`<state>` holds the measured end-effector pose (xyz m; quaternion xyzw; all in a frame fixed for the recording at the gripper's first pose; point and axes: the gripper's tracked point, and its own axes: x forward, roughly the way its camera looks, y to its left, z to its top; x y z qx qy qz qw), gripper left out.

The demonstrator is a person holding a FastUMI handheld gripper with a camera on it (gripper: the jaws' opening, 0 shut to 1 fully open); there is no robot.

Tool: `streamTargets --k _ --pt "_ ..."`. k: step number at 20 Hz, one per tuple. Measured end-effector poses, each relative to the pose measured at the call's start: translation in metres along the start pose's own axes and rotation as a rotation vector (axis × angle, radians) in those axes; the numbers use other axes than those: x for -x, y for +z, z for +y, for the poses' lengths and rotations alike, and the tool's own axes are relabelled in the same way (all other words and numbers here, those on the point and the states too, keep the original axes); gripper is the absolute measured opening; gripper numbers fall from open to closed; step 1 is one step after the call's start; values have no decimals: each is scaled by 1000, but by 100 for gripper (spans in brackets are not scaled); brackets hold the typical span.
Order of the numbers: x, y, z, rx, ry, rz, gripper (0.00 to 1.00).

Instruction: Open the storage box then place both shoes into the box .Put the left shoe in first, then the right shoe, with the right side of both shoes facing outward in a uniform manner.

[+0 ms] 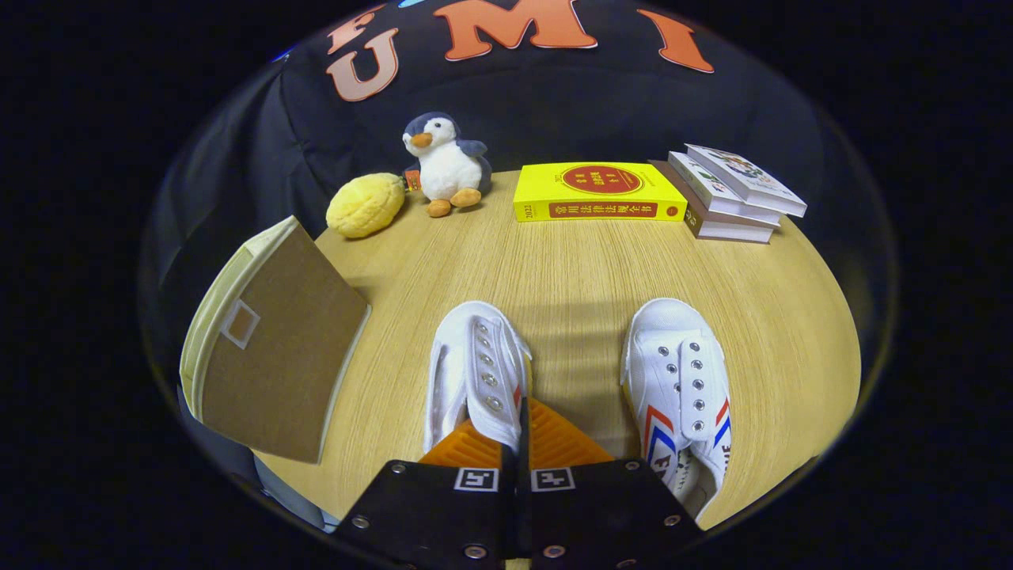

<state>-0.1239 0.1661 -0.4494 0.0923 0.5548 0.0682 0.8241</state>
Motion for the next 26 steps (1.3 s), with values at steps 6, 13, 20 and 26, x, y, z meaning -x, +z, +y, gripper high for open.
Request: streamTargets --k 6,13,20,26 --pt "39 37 42 -41 73 -68 1" --pt "96 99 107 -88 156 -173 0" --pt "104 125 202 -59 225 -179 0" --pt "70 107 272 -77 229 -84 0"
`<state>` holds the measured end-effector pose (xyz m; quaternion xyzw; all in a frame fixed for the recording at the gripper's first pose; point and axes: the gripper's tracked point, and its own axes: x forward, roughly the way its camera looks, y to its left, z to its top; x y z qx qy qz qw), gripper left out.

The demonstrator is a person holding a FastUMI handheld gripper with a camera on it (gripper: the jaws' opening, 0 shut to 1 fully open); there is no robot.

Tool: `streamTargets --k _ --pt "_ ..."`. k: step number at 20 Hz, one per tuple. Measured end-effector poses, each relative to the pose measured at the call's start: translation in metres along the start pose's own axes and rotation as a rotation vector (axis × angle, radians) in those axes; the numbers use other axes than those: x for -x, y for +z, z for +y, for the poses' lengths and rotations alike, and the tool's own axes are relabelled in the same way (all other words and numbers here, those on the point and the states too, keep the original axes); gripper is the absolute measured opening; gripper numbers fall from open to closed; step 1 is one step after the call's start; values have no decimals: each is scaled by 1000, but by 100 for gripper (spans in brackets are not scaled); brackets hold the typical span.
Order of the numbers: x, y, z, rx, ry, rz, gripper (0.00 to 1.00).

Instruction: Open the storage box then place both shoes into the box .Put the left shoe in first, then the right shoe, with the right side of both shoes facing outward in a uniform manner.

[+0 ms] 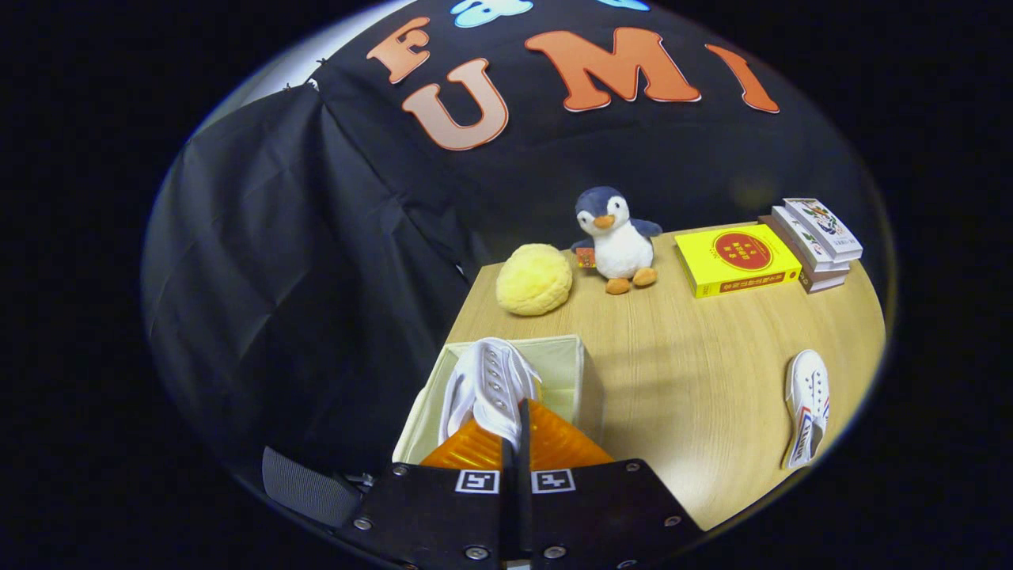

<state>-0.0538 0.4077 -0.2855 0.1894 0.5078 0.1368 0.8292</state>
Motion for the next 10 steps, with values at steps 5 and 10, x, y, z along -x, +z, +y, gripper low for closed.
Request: streamTargets --k 5,10 --pt "-38 -33 14 -49 -60 137 0" --pt "-68 -60 18 -92 -133 229 1"
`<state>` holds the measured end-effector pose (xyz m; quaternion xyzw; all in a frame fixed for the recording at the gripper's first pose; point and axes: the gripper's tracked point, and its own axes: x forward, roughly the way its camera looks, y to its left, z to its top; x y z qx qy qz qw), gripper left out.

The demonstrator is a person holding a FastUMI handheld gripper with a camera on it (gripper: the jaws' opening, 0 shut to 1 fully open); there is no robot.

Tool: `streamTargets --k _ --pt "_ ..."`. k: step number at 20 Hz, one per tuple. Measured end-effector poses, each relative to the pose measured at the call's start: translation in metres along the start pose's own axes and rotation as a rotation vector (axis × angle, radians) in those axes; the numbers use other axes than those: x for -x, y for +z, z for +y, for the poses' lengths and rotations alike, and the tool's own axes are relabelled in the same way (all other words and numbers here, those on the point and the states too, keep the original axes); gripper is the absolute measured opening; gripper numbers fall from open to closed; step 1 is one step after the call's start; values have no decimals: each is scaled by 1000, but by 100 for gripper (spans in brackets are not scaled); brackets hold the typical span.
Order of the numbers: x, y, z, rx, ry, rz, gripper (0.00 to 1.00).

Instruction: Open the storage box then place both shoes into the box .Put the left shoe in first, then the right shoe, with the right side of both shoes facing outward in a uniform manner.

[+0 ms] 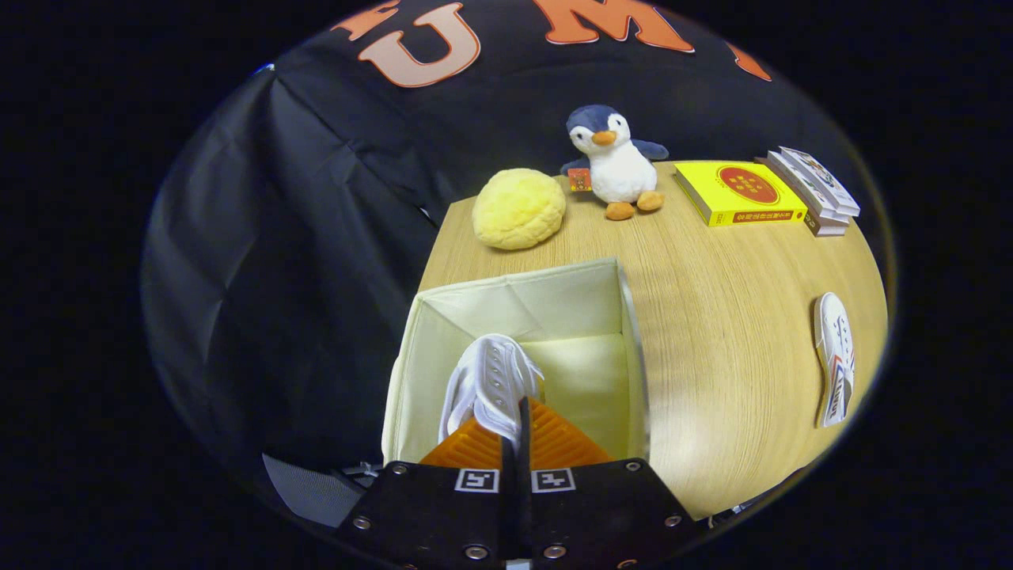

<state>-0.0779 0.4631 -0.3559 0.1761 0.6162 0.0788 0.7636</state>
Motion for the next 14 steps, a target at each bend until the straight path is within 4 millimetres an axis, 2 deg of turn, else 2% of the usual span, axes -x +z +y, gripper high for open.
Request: streamTargets --k 5,7,11,14 --pt "-26 -22 3 -83 -47 66 1" --pt "-43 -25 4 -104 -68 53 1" --pt "-57 -32 -1 -216 -68 41 1" --pt "-57 -36 -2 -268 -34 72 4"
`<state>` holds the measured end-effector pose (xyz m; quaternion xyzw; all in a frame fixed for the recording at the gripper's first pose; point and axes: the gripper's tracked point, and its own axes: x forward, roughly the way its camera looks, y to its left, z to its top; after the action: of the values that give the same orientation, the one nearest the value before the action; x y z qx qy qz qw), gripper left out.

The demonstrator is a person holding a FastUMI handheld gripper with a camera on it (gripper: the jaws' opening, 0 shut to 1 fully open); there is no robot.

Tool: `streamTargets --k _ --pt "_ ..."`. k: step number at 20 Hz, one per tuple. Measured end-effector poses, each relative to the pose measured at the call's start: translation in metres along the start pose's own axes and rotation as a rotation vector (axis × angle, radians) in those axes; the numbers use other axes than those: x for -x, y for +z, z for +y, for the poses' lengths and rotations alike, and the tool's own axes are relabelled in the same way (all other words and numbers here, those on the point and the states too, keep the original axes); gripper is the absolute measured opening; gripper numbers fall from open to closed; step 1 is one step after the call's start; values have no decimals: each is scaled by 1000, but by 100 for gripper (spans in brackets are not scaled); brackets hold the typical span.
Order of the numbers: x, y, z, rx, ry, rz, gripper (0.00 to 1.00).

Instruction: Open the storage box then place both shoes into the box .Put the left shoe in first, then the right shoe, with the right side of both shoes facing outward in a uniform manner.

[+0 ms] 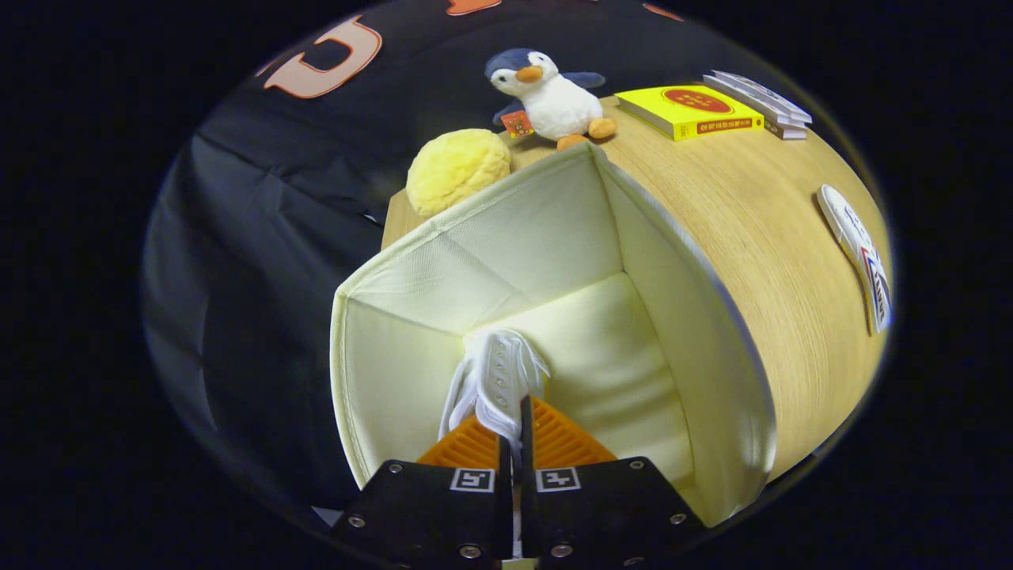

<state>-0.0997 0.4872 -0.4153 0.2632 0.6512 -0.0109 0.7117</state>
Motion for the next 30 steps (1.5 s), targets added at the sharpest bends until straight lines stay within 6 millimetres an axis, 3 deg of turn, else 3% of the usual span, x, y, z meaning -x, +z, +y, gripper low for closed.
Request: streamTargets --k 3,5,9,14,18,20,26,30 --pt "3 -24 8 52 77 133 16" --pt "17 -35 10 90 123 192 34" --pt "67 -26 20 111 318 175 48" --pt "134 18 -4 231 424 22 65" --pt "162 52 -58 323 382 -125 85" --pt "173 61 -99 366 327 -195 92" --pt "176 83 -222 401 123 -284 97" --pt "175 88 -319 411 -65 -288 96"
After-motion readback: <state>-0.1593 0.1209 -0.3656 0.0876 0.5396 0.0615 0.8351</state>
